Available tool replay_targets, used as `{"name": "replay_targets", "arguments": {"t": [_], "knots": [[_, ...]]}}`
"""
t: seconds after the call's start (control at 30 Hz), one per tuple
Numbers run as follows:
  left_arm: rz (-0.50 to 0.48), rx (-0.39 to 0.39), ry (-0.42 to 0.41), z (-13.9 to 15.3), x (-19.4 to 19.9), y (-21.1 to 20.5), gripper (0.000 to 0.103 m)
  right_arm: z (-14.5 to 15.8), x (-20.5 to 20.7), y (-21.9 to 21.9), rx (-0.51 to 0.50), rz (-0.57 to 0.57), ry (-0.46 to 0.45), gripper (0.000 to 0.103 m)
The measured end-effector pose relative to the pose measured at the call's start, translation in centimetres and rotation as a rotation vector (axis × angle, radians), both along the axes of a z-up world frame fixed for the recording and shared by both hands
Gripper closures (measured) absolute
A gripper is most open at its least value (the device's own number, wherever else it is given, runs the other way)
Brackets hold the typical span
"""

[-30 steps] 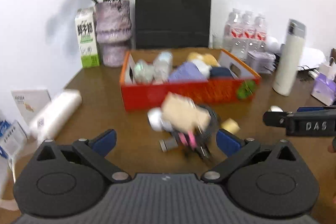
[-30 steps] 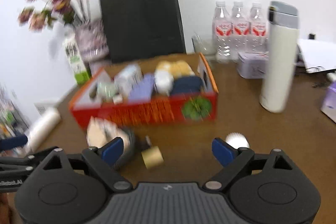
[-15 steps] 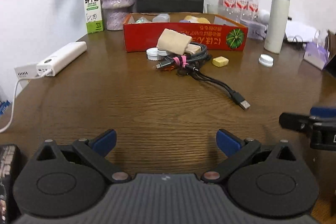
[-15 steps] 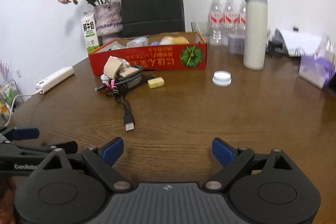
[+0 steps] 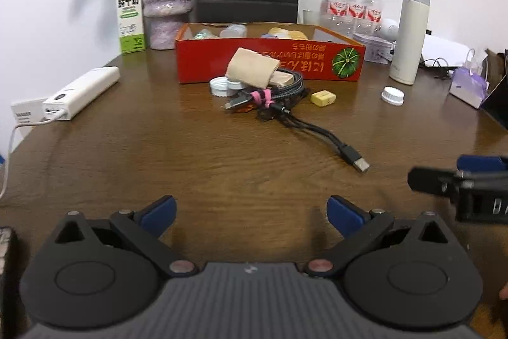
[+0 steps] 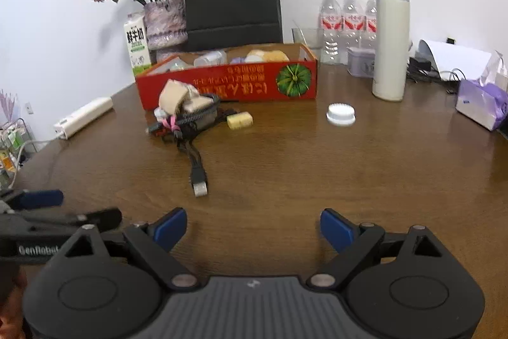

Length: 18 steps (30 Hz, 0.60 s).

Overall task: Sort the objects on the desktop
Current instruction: 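Move the left tool to the beige cloth item and grasp it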

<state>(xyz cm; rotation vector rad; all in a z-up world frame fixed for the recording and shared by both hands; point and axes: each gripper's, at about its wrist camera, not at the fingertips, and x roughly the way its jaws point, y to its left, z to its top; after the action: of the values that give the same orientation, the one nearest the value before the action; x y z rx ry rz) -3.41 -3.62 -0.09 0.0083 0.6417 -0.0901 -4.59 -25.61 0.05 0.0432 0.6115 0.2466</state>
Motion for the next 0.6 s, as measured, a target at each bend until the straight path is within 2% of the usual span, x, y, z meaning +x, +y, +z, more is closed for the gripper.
{"name": "replay_targets", "arguments": {"t": [0.17, 0.3, 0.4, 0.47, 0.5, 0.53, 0.57, 0.6], "knots": [[0.022, 0.045, -0.035, 1.2, 4.5, -0.1, 0.0, 2.3, 3.7, 0.5, 0.02, 0.011, -0.054, 0.016], [0.048, -0.025, -0.061, 2.8, 9.6, 0.4, 0.0, 3.3, 8.1, 1.4, 0.012, 0.009, -0.072, 0.018], [0.106, -0.079, -0.091, 3.8, 13.5, 0.6, 0.0, 3.4, 11.1, 1.7, 0.045, 0.01, -0.065, 0.02], [0.079, -0.124, -0.089, 3.4, 15.6, 0.5, 0.002, 2.9, 12.6, 1.7, 0.057, 0.009, -0.045, 0.02], [0.075, -0.126, -0.067, 3.1, 16.3, 0.3, 0.005, 2.8, 13.1, 1.7, 0.058, 0.007, -0.035, 0.021], [0.073, -0.124, -0.061, 2.7, 16.6, 0.1, 0.014, 2.5, 13.5, 1.6, 0.059, 0.009, -0.033, 0.022], [0.076, -0.116, -0.053, 2.3, 16.8, 0.0, 0.032, 2.2, 13.7, 1.6, 0.061, 0.011, -0.033, 0.022], [0.074, -0.101, -0.027, 1.9, 17.0, -0.1, 0.044, 1.9, 13.8, 1.5, 0.065, 0.011, -0.032, 0.022]]}}
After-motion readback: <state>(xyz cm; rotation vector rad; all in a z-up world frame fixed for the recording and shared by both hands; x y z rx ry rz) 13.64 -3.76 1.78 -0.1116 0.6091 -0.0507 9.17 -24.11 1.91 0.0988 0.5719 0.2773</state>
